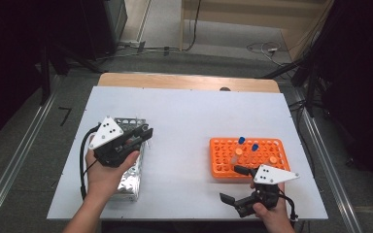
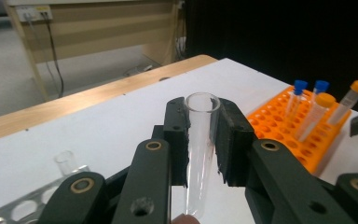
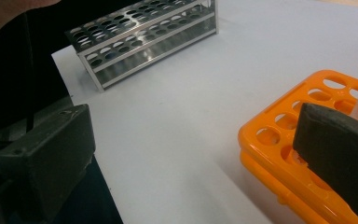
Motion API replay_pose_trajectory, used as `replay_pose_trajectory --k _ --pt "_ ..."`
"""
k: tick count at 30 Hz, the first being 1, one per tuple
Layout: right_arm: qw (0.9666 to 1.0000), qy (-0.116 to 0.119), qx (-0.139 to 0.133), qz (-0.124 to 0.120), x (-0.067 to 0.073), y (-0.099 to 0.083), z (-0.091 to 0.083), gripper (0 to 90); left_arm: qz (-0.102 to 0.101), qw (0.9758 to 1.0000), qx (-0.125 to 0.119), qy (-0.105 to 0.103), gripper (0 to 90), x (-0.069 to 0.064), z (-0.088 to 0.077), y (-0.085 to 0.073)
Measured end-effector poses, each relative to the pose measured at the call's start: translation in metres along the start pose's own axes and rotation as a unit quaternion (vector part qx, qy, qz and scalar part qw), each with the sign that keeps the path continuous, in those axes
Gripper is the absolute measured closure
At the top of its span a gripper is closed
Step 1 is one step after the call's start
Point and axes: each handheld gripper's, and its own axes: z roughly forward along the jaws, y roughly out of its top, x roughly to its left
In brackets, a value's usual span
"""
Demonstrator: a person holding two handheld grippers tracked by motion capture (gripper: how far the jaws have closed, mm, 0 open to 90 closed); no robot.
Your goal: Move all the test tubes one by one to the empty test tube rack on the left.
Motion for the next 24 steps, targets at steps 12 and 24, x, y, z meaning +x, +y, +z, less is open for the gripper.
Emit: replay_pose_trajectory --k 12,24 --pt "0.9999 -0.011 -0.001 0.002 -0.002 -0.001 0.000 0.0 -0.018 0.9992 -0.005 0.034 76.0 0.034 0.005 0.001" --pt "0.9999 -0.013 0.002 0.005 -0.003 -0.003 0.001 0.0 -0.035 0.9979 -0.015 0.052 76.0 0.059 0.013 0.002"
